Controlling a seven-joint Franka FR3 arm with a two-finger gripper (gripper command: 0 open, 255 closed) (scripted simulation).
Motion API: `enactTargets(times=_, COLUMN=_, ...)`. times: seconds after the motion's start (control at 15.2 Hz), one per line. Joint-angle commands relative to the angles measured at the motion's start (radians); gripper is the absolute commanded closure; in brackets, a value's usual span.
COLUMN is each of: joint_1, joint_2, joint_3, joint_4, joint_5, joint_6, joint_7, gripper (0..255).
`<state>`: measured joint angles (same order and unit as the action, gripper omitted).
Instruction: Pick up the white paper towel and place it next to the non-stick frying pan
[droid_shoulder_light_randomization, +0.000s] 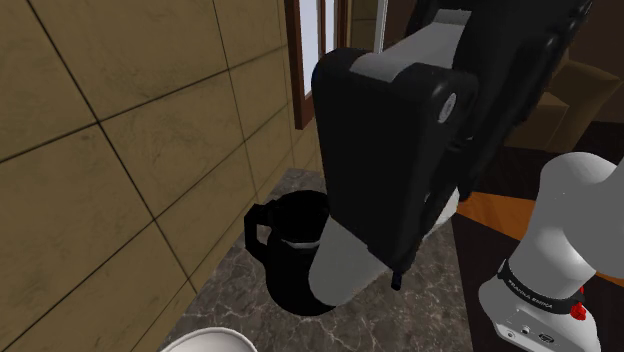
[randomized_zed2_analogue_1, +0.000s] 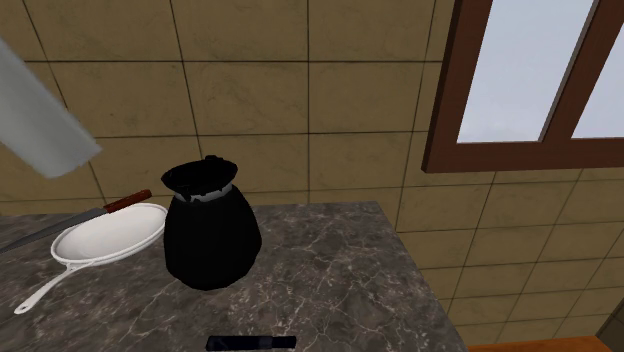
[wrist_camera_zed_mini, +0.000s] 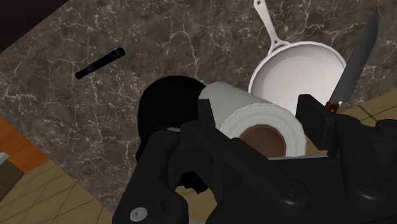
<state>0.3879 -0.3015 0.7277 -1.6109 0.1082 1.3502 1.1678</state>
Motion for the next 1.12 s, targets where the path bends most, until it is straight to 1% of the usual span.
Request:
enactTargets(times=0.0, joint_1=0.005, joint_2=-0.008, joint_3=0.007, joint_4=-0.012, joint_5=0.007, joint_6=0.006, joint_7=0.012, gripper=255)
enactTargets(times=0.53, joint_1=0.02, joint_2=-0.063, joint_3=-0.008, joint_4=-0.167, joint_5=0.037, joint_6=0.115, joint_7=-0.008, gripper=255)
enactTargets(times=1.06, joint_1=0.033, joint_2=-0.097, joint_3=-0.008, joint_4=-0.302, joint_5=0.058, joint_6=0.221, joint_7=-0.018, gripper=255)
